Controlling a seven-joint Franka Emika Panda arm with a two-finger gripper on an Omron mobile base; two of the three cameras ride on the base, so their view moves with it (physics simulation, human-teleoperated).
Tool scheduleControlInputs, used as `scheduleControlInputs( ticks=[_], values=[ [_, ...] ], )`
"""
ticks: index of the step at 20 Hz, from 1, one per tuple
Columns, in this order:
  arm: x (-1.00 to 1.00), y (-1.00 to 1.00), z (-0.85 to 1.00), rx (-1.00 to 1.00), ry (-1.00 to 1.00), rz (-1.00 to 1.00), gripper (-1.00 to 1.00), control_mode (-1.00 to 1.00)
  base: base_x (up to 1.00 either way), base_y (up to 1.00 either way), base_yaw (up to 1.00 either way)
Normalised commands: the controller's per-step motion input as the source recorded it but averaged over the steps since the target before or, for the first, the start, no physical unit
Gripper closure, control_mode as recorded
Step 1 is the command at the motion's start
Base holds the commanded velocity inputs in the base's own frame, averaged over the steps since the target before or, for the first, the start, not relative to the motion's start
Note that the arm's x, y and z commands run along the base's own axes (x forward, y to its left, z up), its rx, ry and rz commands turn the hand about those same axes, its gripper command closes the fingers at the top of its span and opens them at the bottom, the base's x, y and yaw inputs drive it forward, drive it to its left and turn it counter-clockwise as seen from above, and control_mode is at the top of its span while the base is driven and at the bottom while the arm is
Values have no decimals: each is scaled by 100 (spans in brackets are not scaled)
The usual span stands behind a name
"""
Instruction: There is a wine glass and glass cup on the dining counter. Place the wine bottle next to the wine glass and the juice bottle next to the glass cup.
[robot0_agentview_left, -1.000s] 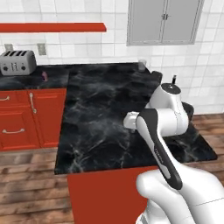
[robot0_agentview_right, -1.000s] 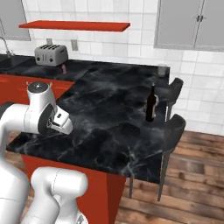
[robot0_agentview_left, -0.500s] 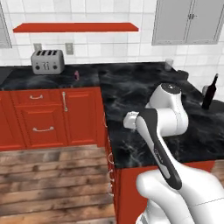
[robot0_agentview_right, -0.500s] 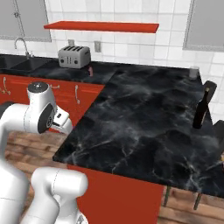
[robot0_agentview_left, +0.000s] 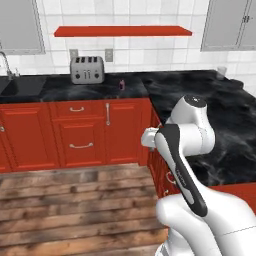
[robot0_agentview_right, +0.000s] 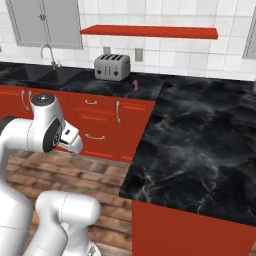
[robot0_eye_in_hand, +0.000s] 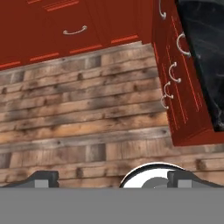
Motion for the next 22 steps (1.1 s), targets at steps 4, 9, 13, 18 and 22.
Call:
scheduleControlInputs(
  ticks=[4,9,13,18,22],
  values=[
    [0,0,0,0,0,0,-100,100,28,82,-5],
    [0,0,0,0,0,0,-100,100,69,54,-14],
    [0,0,0,0,0,0,-100,100,91,29,-16],
    [0,0,0,0,0,0,-100,100,94,17,-7],
    [0,0,0,0,0,0,-100,100,90,19,-2]
  ],
)
